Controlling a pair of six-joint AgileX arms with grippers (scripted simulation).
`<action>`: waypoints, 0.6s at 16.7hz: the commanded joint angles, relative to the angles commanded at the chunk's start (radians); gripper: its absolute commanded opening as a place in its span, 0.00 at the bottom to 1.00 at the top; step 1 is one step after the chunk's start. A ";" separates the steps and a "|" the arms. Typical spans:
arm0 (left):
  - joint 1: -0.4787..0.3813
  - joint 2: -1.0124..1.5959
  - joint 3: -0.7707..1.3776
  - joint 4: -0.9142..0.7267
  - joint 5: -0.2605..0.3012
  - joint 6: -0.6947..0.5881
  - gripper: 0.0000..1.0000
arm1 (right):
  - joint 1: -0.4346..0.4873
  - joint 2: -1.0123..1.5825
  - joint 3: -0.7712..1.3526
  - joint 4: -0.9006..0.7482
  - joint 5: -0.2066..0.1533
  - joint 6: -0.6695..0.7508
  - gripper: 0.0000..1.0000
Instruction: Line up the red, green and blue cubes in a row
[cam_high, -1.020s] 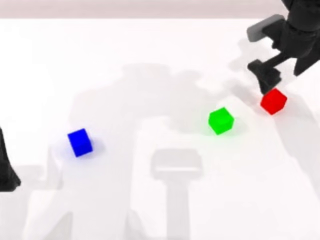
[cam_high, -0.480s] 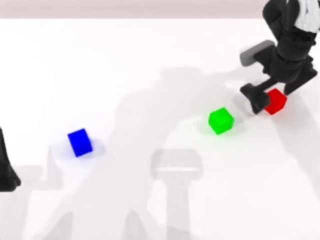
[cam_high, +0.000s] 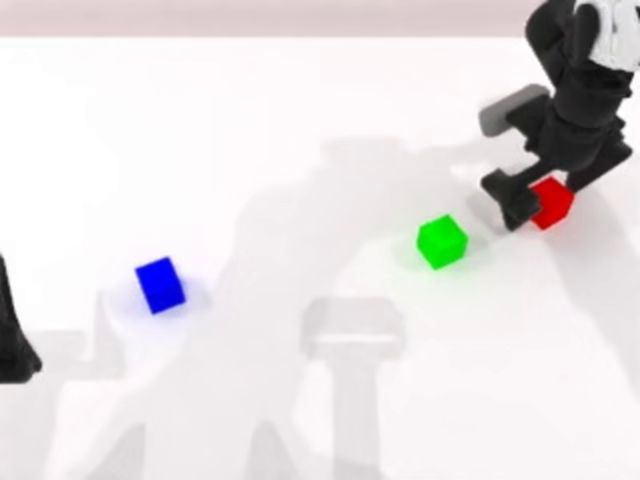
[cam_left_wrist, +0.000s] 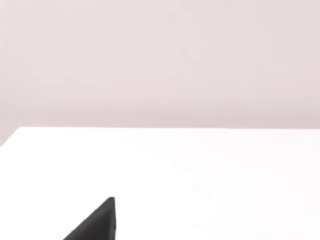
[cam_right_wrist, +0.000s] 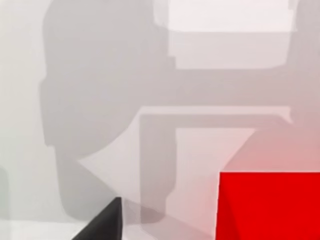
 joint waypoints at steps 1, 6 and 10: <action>0.000 0.000 0.000 0.000 0.000 0.000 1.00 | 0.000 0.000 0.000 0.000 0.000 0.000 0.77; 0.000 0.000 0.000 0.000 0.000 0.000 1.00 | 0.000 0.000 0.000 0.000 0.000 0.000 0.40; 0.000 0.000 0.000 0.000 0.000 0.000 1.00 | 0.000 0.000 0.000 0.000 0.000 0.000 0.10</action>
